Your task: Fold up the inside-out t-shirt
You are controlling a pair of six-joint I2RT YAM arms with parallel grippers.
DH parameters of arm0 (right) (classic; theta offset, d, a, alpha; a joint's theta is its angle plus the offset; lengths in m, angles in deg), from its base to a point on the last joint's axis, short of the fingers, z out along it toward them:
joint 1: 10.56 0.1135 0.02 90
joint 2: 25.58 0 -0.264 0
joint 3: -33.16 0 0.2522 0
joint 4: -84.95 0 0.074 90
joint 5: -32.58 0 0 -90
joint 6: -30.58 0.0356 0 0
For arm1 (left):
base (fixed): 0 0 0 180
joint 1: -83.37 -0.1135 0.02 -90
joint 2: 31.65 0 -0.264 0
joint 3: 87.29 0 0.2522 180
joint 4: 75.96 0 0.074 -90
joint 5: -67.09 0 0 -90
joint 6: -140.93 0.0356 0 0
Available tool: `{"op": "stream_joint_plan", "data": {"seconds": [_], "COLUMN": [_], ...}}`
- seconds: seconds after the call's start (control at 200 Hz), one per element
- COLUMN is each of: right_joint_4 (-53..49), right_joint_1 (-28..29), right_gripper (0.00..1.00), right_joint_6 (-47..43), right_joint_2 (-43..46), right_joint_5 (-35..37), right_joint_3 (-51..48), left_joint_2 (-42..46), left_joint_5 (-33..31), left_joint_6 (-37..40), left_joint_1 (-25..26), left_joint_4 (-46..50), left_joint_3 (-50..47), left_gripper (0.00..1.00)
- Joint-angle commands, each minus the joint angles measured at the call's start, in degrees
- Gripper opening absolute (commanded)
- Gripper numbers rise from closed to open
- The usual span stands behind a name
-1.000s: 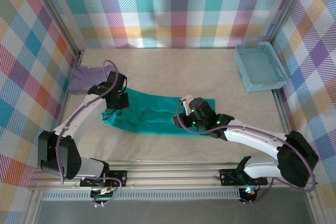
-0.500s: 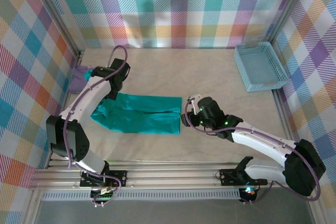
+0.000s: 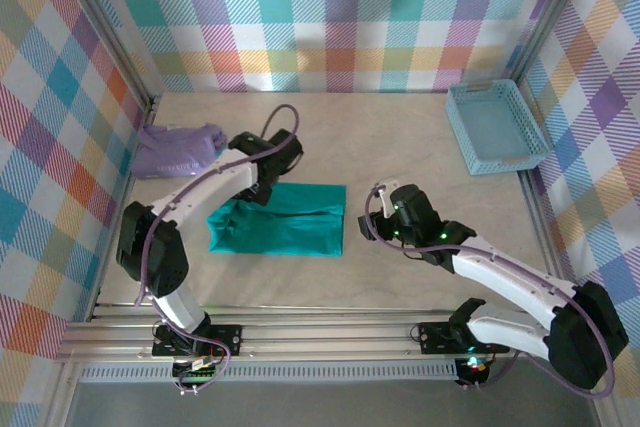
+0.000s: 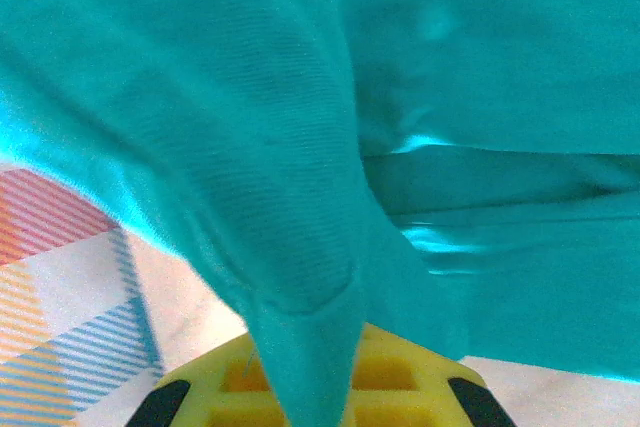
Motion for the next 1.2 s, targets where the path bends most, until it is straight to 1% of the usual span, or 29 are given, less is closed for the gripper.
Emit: {"op": "stream_joint_plan", "data": {"seconds": [0.0, 0.12, 0.25, 0.445, 0.51, 0.555, 0.6, 0.675, 0.75, 0.805, 0.87, 0.92, 1.025, 1.1, 1.195], "right_joint_4": [-2.16, -3.16, -3.87, -4.80, -5.21, -5.58, -5.88, -5.91, -6.80, -7.54, -8.23, -8.43, -8.43, -6.94, -2.57], "right_joint_1": [-1.46, -2.22, -2.66, -3.19, -3.36, -3.44, -3.45, -3.54, -3.63, -3.71, -3.71, -3.71, -3.71, -3.71, -3.71], "right_gripper": [0.63, 0.63, 0.63, 0.63, 0.63, 0.63, 0.63, 0.63, 0.63, 0.64, 0.64, 0.64, 0.64, 0.64, 0.64], "right_joint_6": [-0.26, -0.37, -0.37, -0.10, 0.22, 0.61, 1.22, 2.87, 5.14, 6.44, 7.65, 8.09, 8.58, 8.38, 8.70], "right_joint_2": [2.66, 3.91, 4.61, 6.55, 7.18, 7.68, 8.35, 10.10, 12.68, 15.09, 17.75, 19.46, 21.00, 19.85, 14.74], "right_joint_5": [-0.05, -0.07, -0.06, 0.12, 0.33, 0.39, 0.67, 1.39, 3.73, 4.93, 6.11, 6.51, 7.42, 6.20, 0.38], "right_joint_3": [-0.84, -1.03, -1.38, -2.59, -3.03, -3.46, -4.04, -5.44, -6.80, -7.33, -7.82, -8.09, -8.24, -7.84, -6.70], "left_joint_2": [-3.58, -8.67, -13.80, -20.77, -22.35, -23.26, -23.89, -24.32, -24.72, -24.92, -24.12, -22.56, -16.58, -10.06, -1.21], "left_joint_5": [4.90, 7.27, 9.77, 13.33, 15.14, 16.77, 19.44, 27.70, 35.16, 39.50, 41.02, 41.80, 43.69, 42.55, 41.80], "left_joint_6": [-5.44, -8.26, -8.97, -10.30, -11.11, -11.74, -11.94, -12.72, -14.28, -15.15, -15.58, -15.77, -15.87, -16.57, -18.46], "left_joint_1": [4.33, 8.21, 11.85, 14.58, 14.98, 15.04, 15.05, 15.14, 15.35, 15.32, 15.28, 15.10, 14.31, 12.73, 8.99], "left_joint_4": [2.11, 2.86, 2.84, 3.17, 2.03, 0.88, -1.37, -7.40, -13.09, -16.17, -17.85, -18.96, -22.49, -25.12, -29.56], "left_joint_3": [2.80, 7.00, 12.01, 18.86, 20.26, 21.29, 22.09, 22.30, 21.87, 21.53, 21.26, 20.89, 17.02, 9.87, -2.21], "left_gripper": [0.00, 0.00, 0.00, 0.00, 0.09, 0.12, 0.15, 0.16, 0.17, 0.25, 0.32, 0.39, 0.42, 0.43, 0.46]}}
